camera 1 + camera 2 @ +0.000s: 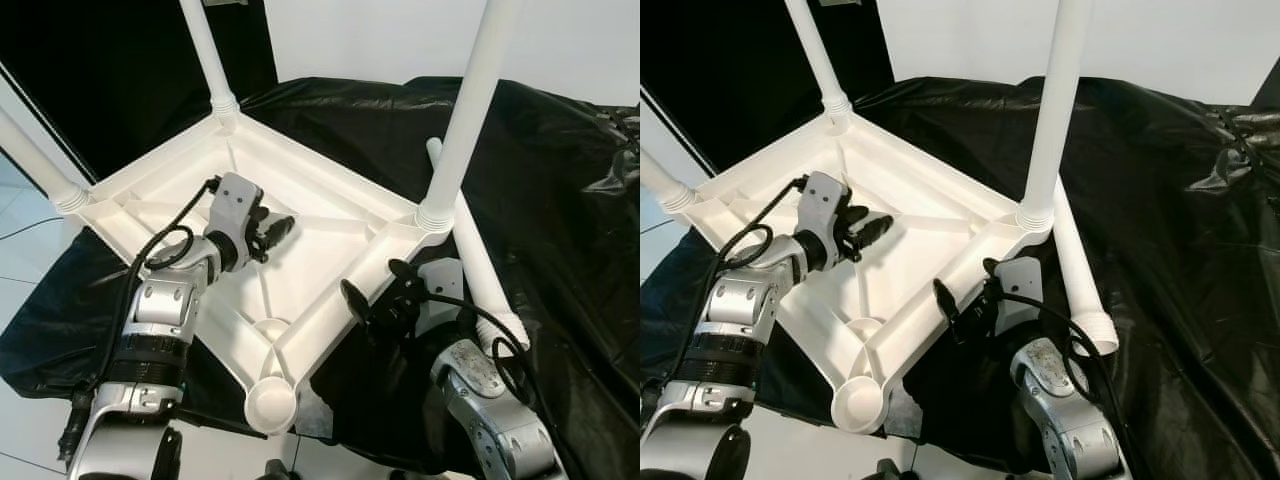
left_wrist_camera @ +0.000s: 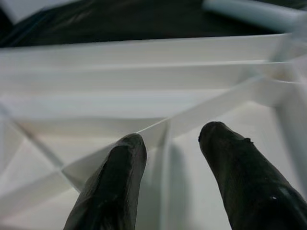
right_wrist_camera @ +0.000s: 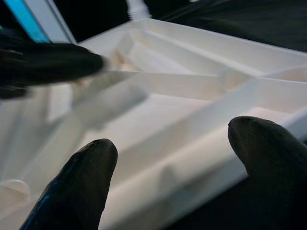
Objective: Building children table
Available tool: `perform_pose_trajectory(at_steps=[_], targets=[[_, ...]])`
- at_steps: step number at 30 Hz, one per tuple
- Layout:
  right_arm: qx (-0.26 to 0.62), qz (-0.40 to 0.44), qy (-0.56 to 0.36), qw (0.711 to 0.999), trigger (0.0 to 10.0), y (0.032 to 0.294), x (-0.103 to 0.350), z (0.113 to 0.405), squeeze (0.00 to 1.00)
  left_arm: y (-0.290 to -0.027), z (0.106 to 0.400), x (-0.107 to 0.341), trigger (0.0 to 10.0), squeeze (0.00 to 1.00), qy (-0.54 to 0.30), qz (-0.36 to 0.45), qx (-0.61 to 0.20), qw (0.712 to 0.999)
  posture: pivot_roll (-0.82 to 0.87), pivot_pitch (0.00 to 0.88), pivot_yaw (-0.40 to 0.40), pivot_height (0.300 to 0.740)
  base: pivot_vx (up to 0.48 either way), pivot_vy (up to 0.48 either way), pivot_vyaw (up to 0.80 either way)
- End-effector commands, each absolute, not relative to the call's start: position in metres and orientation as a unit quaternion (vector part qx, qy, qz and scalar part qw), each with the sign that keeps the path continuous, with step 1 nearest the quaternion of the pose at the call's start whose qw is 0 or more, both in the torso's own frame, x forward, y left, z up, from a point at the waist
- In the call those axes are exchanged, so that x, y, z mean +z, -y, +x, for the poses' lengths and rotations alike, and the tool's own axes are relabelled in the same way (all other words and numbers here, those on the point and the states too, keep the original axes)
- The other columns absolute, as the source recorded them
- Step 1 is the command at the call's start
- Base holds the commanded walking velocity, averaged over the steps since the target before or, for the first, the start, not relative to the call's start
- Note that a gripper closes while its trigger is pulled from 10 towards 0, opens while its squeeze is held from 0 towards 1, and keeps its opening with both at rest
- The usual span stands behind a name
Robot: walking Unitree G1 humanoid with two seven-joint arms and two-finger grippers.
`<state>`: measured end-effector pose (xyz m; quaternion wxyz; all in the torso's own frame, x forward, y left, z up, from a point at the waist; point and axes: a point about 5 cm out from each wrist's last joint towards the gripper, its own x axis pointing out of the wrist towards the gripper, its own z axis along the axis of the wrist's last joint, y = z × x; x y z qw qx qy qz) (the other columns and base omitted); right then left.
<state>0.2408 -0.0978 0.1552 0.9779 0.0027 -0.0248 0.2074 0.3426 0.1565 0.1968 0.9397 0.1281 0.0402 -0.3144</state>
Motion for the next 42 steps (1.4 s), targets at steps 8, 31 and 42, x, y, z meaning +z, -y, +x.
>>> perform_pose_trajectory(at_steps=[8, 31, 42], targets=[[0.13, -0.013, 0.006, 0.991, 10.0, 0.114, 0.151, 0.248, 0.0, -0.197, 0.319, 0.216, 10.0, 0.0, 0.006, 0.21, -0.343, 0.915, -0.02, 0.034, 0.024, 0.74, 0.0, 0.0, 0.0], [0.026, -0.001, -0.068, 0.997, 10.0, 0.134, 0.136, 0.278, 0.0, -0.24, 0.252, 0.177, 10.0, 0.0, -0.137, 0.287, -0.479, 0.818, 0.03, 0.0, -0.004, 0.74, 0.0, 0.0, 0.0], [0.03, -0.011, -0.101, 0.994, 10.0, 0.132, 0.13, 0.276, 0.0, -0.242, 0.235, 0.162, 10.0, 0.0, -0.178, 0.314, -0.509, 0.781, 0.04, 0.0, -0.008, 0.74, 0.0, 0.0, 0.0]])
